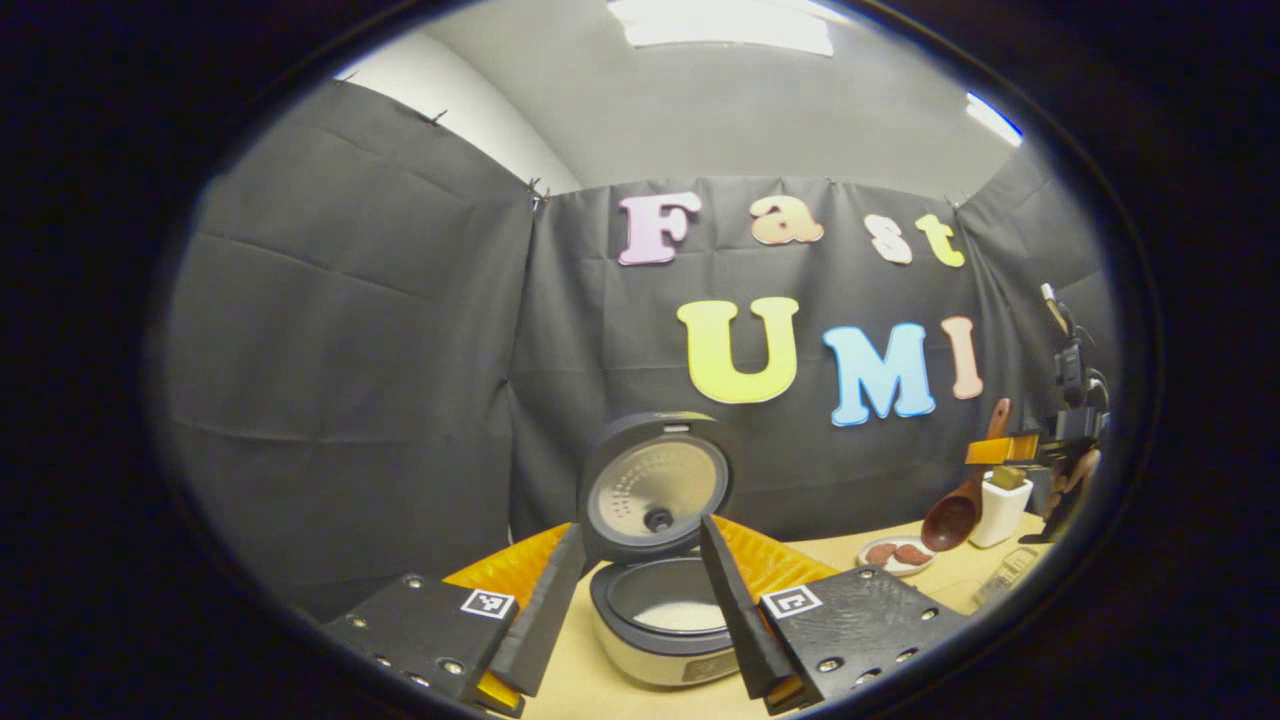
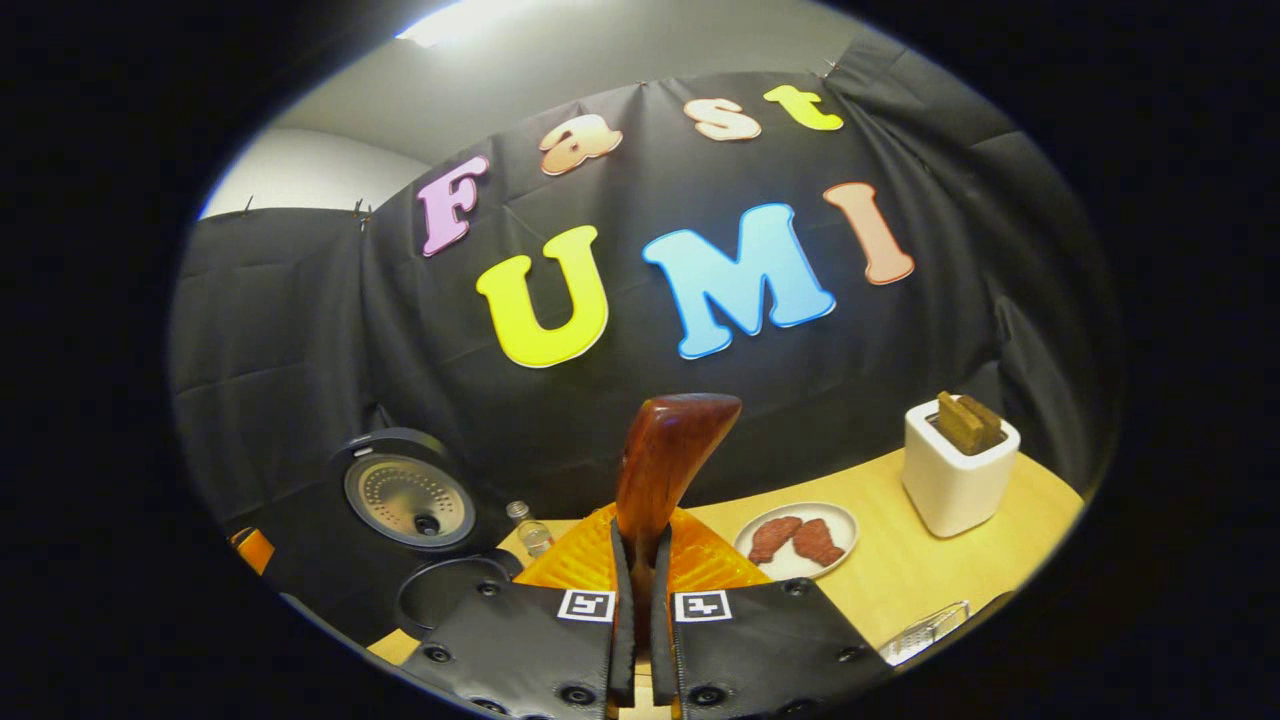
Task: Close the left gripper, press the button to open the rice cooker; take a wooden spoon from the chopstick holder with the right hand, scoop a spoonful of rice and pour it into the rice cooker, then put the wooden spoon back into the chopstick holder.
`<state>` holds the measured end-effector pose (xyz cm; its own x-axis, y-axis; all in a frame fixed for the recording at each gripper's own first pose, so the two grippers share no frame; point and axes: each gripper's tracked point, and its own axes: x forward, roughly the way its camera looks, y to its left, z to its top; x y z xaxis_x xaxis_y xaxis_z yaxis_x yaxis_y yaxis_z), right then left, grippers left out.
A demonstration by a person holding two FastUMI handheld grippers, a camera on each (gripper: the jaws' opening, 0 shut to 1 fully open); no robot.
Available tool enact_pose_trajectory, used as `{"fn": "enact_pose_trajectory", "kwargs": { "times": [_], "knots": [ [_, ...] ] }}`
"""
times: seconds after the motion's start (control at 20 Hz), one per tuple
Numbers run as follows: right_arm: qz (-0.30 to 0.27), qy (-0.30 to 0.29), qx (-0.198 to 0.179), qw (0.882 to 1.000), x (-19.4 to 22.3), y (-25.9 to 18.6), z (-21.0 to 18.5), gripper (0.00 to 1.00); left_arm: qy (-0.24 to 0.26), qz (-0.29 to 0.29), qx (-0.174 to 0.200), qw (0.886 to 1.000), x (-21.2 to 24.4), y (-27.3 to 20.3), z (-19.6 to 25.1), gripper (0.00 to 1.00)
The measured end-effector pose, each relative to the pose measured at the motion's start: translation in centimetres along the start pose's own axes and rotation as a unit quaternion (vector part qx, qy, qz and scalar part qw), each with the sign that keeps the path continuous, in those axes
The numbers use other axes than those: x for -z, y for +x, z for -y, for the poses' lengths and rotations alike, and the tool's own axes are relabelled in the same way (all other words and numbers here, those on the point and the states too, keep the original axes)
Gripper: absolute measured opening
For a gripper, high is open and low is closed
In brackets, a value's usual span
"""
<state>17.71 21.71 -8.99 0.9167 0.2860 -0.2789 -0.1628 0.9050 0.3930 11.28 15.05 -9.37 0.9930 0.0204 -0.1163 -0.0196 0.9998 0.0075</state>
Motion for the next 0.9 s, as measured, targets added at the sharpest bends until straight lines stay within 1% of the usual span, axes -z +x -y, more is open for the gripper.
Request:
{"fn": "enact_pose_trajectory", "kwargs": {
  "times": [0.1, 0.25, 0.4, 0.5, 0.7, 0.8, 0.85, 0.9],
  "knots": [
    [0.005, 0.002, 0.023, 1.0, -0.8, -1.0, 2.8, 0.08, -0.002, 0.002, 0.011, 1.0, -0.3, 0.5, 1.7, 0.74],
    [0.015, 0.006, 0.057, 0.998, -1.9, -2.8, 6.7, 0.08, -0.002, 0.007, 0.029, 1.0, -1.0, 1.0, 4.2, 0.73],
    [0.015, 0.003, 0.091, 0.996, -2.0, -4.5, 10.6, 0.08, -0.003, 0.01, 0.043, 0.999, -1.3, 1.6, 6.5, 0.74],
    [0.014, 0.002, 0.113, 0.993, -1.8, -5.6, 13.1, 0.08, -0.004, 0.012, 0.051, 0.999, -1.6, 1.8, 7.8, 0.73],
    [-0.007, -0.001, 0.15, 0.989, 0.7, -7.3, 17.4, 0.08, 0.002, 0.012, 0.065, 0.998, -2.0, 1.8, 9.9, 0.73],
    [-0.024, -0.002, 0.161, 0.987, 2.4, -8.1, 18.9, 0.08, 0.007, 0.015, 0.067, 0.998, -2.4, 1.6, 10.6, 0.73],
    [-0.032, -0.002, 0.165, 0.986, 3.2, -8.3, 19.5, 0.05, 0.009, 0.015, 0.068, 0.998, -2.5, 1.4, 10.8, 0.73],
    [-0.04, -0.001, 0.167, 0.985, 4.2, -8.7, 19.7, 0.08, 0.013, 0.015, 0.067, 0.998, -2.6, 1.3, 10.9, 0.73]
  ]
}}
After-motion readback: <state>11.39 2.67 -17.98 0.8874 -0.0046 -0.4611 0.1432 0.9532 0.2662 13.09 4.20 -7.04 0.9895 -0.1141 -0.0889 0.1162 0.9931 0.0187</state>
